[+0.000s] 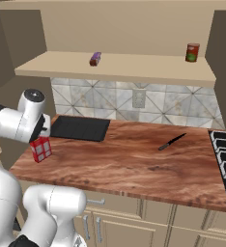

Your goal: Pick the boxed food and bar from the counter and place them in the cabinets closest to them.

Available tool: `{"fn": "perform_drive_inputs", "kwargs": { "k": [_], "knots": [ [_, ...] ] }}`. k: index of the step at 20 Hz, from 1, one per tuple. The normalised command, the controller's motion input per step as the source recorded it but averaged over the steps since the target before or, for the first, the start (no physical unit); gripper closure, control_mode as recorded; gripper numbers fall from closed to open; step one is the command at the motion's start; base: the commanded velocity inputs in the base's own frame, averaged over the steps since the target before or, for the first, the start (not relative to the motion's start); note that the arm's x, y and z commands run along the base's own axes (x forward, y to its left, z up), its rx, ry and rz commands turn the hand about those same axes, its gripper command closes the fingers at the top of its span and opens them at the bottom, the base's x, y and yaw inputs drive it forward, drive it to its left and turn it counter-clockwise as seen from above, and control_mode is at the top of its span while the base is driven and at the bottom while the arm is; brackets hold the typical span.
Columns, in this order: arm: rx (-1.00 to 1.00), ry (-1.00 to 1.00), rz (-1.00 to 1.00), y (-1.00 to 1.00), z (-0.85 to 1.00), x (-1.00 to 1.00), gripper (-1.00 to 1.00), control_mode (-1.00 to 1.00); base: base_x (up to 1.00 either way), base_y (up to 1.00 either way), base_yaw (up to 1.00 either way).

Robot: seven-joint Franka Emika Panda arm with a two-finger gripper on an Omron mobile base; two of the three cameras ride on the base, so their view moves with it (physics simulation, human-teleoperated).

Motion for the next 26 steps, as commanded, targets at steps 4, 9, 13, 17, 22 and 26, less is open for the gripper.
{"fn": "perform_drive_inputs", "kwargs": {
  "k": [4,9,13,17,22,26],
  "knots": [
    [-0.02,0.00,-0.05,0.01,-0.15,0.00,-1.00,-1.00,0.00,0.00,0.00],
    [0.00,0.00,-0.06,0.00,-0.06,0.10,-1.00,-1.00,0.00,0.00,0.00],
    [0.00,0.00,-0.08,0.03,0.00,0.24,-1.00,-1.00,0.00,0.00,0.00],
    [0.00,0.00,-0.08,0.16,0.00,0.28,-1.00,-1.00,0.00,0.00,0.00],
    [-0.01,0.00,-0.07,0.27,0.00,0.32,-1.00,-1.00,0.00,0.00,0.00],
    [-0.01,0.00,-0.06,0.18,-0.04,0.28,-1.00,-1.00,0.00,0.00,0.00]
  ]
}}
